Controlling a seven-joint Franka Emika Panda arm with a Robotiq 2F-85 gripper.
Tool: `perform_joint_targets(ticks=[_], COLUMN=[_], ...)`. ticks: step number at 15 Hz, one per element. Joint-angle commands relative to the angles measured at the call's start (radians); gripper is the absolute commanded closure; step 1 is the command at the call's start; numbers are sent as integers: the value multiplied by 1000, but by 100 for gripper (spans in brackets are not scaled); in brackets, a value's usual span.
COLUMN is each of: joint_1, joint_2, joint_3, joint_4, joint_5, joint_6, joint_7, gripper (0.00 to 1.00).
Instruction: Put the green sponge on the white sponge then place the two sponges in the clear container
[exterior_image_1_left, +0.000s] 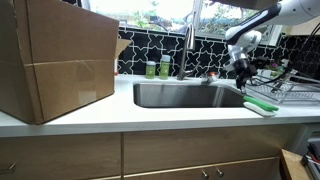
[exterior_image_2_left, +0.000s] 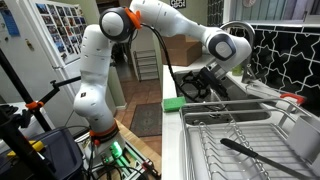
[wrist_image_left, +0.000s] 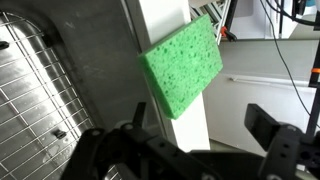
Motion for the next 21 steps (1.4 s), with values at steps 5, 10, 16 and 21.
perform_joint_targets(ticks=[5,10,16,21], joint_1=[-22,-21,-24,-24], joint_2=[135,186,236,266], joint_3=[79,112,128,132], joint_4=[106,115,130,136], joint_5=[-90,-110,-131,-167], joint_6=[-64,-85,-151,-210], joint_7=[-130,-183,-229,-259], gripper=[0,0,0,0])
